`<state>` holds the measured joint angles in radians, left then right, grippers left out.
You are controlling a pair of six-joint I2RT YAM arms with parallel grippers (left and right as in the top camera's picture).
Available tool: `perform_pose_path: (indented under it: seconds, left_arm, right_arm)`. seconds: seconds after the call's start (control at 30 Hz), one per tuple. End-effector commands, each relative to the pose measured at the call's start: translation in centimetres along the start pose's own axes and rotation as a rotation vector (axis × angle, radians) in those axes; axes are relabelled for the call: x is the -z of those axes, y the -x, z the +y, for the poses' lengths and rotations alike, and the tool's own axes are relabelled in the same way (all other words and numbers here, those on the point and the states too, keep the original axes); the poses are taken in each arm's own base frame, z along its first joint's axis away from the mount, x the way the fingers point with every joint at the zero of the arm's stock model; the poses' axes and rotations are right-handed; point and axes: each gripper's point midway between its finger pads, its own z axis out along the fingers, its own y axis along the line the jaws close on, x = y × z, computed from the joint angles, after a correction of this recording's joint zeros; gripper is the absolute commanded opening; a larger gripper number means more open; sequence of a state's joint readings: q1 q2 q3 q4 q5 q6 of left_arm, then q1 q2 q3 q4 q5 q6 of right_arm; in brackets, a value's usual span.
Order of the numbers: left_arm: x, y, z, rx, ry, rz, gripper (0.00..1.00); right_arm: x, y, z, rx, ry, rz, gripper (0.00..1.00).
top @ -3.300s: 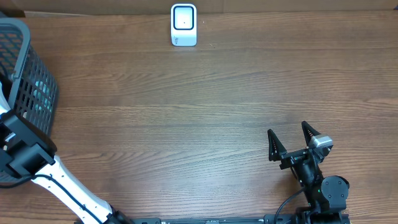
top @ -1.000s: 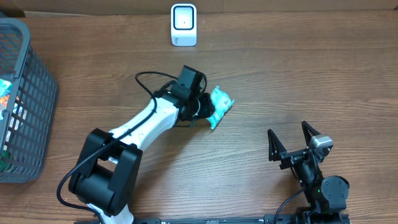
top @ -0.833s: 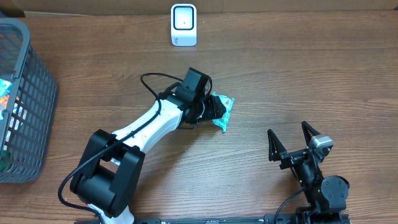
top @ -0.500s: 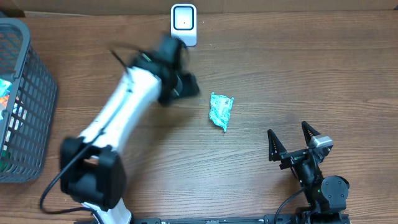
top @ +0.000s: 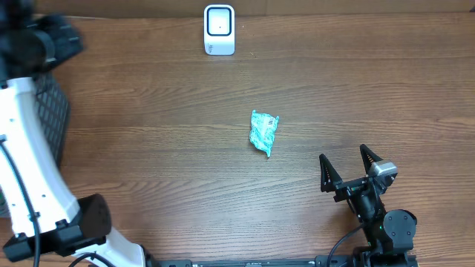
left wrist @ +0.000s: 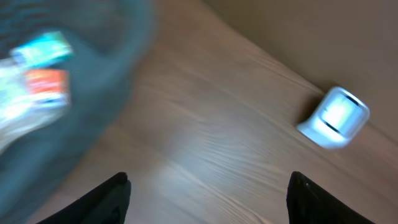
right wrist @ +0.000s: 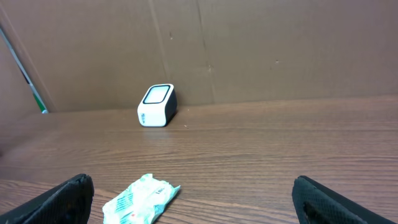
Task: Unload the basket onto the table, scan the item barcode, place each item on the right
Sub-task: 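Return the left gripper into the basket toward the orange tissue pack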
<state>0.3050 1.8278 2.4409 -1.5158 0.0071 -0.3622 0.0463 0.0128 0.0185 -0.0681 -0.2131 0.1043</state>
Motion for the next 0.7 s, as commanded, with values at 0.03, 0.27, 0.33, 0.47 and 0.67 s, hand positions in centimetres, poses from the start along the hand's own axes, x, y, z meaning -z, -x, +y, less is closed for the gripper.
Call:
perform_pose_path:
  seconds: [0.03,0.27,0.33,0.47,0.67]
  left_arm:
    - [-0.4,2.0,10.6,0.237,0.256,-0.045,0.7]
    - [-2.9,2.3,19.8,0.432,0.335,-0.035,0.83]
    - [-5.2,1.6,22.5,0.472,0.37,-0.009,1.0]
    - [-9.9,0.7,25.1,0.498,0.391,0.034,1.0]
    - [-16.9,-1.7,27.1,0.428,0.401,0.174,0.97]
  right_arm:
    - [0.0,-0.1,0.0,0.002,0.001,-0.006,1.0]
    - [0.0,-0.1,0.0,0.002,0.001,-0.006,1.0]
    - [0.0,-0.1,0.0,0.002,0.001,-0.006,1.0]
    - [0.0,-0.1,0.0,0.002,0.001,-0.006,1.0]
    - [0.0,-0.1,0.0,0.002,0.001,-0.006,1.0]
